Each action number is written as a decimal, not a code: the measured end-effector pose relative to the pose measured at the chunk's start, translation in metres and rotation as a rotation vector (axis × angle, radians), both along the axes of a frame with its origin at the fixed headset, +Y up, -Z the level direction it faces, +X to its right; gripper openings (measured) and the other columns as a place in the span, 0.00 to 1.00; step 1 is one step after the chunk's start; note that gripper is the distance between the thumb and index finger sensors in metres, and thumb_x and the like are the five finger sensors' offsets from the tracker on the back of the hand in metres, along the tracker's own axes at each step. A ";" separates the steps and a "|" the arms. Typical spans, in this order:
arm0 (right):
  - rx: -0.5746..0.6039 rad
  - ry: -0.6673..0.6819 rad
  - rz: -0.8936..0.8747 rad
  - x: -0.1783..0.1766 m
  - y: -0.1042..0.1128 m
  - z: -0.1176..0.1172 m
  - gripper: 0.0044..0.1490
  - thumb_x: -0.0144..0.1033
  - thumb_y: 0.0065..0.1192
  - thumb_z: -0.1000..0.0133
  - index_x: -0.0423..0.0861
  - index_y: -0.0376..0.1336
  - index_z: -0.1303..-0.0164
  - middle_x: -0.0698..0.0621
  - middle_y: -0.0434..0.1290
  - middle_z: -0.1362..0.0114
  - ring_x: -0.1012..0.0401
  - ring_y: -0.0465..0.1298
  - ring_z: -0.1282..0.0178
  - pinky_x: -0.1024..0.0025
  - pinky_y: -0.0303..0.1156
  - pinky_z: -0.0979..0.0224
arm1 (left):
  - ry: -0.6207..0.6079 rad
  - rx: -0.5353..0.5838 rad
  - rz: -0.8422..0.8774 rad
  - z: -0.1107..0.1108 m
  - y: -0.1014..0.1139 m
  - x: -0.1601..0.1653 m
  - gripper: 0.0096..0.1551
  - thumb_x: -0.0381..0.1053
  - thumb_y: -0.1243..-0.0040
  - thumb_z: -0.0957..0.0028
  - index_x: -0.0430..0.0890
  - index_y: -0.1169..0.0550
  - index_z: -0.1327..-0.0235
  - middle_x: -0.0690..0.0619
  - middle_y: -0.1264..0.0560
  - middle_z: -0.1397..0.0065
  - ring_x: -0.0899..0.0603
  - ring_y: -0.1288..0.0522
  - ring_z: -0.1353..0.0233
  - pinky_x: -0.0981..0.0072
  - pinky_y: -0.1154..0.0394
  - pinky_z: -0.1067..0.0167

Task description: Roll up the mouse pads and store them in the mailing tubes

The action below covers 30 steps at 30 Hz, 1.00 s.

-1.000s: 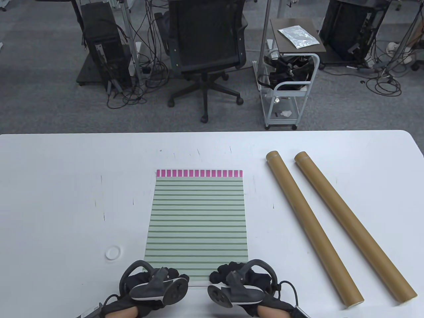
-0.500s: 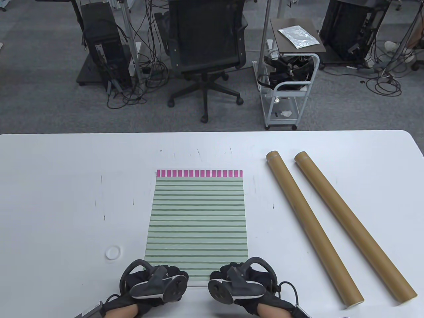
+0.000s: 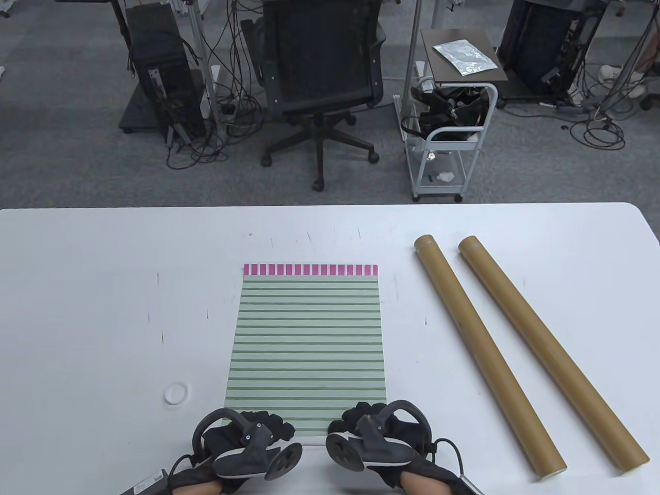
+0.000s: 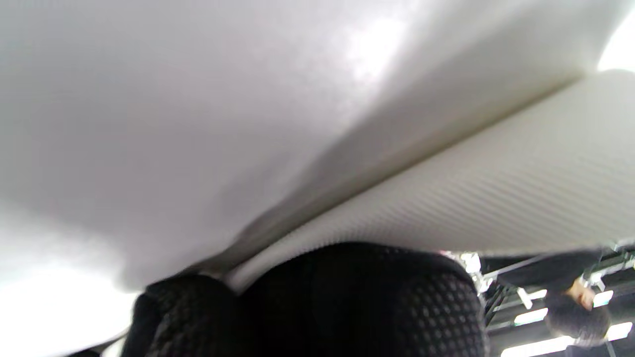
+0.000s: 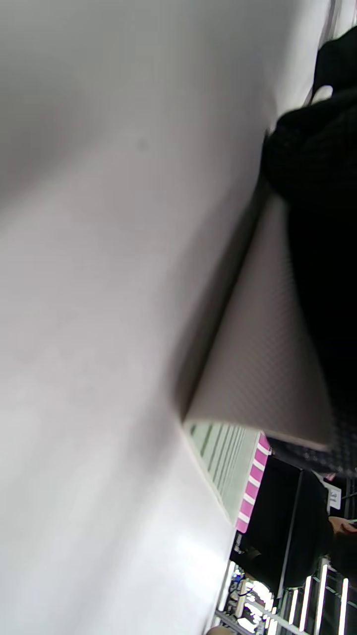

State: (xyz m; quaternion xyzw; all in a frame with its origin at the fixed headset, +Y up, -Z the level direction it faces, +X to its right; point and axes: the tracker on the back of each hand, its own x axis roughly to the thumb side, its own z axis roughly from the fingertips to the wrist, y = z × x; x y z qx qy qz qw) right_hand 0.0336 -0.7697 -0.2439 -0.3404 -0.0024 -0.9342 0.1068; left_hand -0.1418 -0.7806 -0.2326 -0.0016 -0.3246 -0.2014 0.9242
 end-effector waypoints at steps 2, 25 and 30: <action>0.024 0.018 0.031 -0.002 0.000 0.002 0.27 0.46 0.62 0.51 0.55 0.65 0.41 0.54 0.77 0.44 0.56 0.78 0.48 0.62 0.75 0.39 | -0.015 0.031 -0.033 0.001 -0.001 0.002 0.23 0.59 0.40 0.54 0.55 0.22 0.47 0.58 0.18 0.48 0.52 0.15 0.52 0.76 0.16 0.56; -0.099 -0.059 0.075 0.002 -0.001 -0.004 0.48 0.42 0.55 0.52 0.66 0.40 0.24 0.50 0.65 0.31 0.58 0.76 0.47 0.65 0.75 0.42 | 0.171 -0.111 -0.036 -0.023 -0.007 -0.009 0.42 0.65 0.55 0.65 0.58 0.38 0.31 0.57 0.25 0.45 0.55 0.18 0.55 0.76 0.19 0.59; -0.077 0.091 0.142 -0.011 -0.005 0.012 0.48 0.32 0.53 0.48 0.74 0.34 0.29 0.50 0.56 0.26 0.58 0.71 0.41 0.62 0.71 0.33 | 0.191 -0.085 -0.094 -0.023 -0.010 -0.009 0.45 0.66 0.60 0.66 0.56 0.40 0.29 0.55 0.26 0.43 0.56 0.20 0.58 0.79 0.20 0.63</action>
